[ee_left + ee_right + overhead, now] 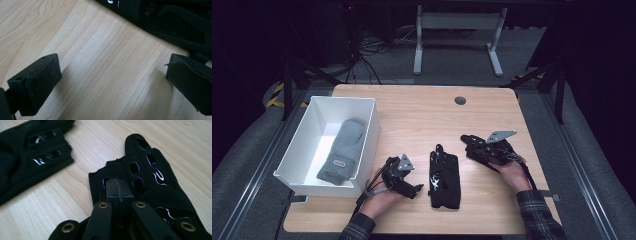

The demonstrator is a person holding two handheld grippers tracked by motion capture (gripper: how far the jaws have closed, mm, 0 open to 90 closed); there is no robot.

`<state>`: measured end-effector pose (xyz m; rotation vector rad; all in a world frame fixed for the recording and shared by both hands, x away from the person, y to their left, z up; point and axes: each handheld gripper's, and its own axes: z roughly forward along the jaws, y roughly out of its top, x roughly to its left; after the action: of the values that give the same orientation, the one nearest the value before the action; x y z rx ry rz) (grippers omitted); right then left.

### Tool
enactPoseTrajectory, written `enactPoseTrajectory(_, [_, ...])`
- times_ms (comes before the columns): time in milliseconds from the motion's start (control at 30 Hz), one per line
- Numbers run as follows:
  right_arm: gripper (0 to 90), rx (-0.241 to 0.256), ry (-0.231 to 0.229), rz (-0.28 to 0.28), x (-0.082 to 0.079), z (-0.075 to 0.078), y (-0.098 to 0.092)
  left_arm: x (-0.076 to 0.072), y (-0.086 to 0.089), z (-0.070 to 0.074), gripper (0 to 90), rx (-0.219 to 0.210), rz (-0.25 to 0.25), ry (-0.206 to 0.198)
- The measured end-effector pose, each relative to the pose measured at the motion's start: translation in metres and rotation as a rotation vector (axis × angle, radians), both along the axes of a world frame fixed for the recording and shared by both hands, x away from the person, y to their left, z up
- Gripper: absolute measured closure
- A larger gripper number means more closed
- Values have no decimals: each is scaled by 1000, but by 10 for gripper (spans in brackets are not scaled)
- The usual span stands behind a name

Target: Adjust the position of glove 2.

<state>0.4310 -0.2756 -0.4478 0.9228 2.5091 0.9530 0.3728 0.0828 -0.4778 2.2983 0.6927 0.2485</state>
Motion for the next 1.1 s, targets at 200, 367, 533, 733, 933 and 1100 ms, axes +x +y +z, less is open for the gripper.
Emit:
enactPoseTrajectory(200, [900,-1,1,42,-4,1,15,0,0,0,4,0,0,0])
enactPoseTrajectory(367, [900,35,-28,26,-7,12,3,0,0,0,3,0,-1,2])
enactPoseTrajectory(533, [900,55,-41,-45,-11,19,-29,0,0,0,3,1,-1,2])
enactPoseTrajectory(733, [900,47,-25,-109,-17,15,-61,0,0,0,3,1,-1,2])
enactPoseTrajectory(933, [900,40,-13,-123,-21,10,-73,0,0,0,3,1,-1,2])
enactPoseTrajectory(1100, [900,10,6,-96,-22,7,-67,0,0,0,3,0,0,2])
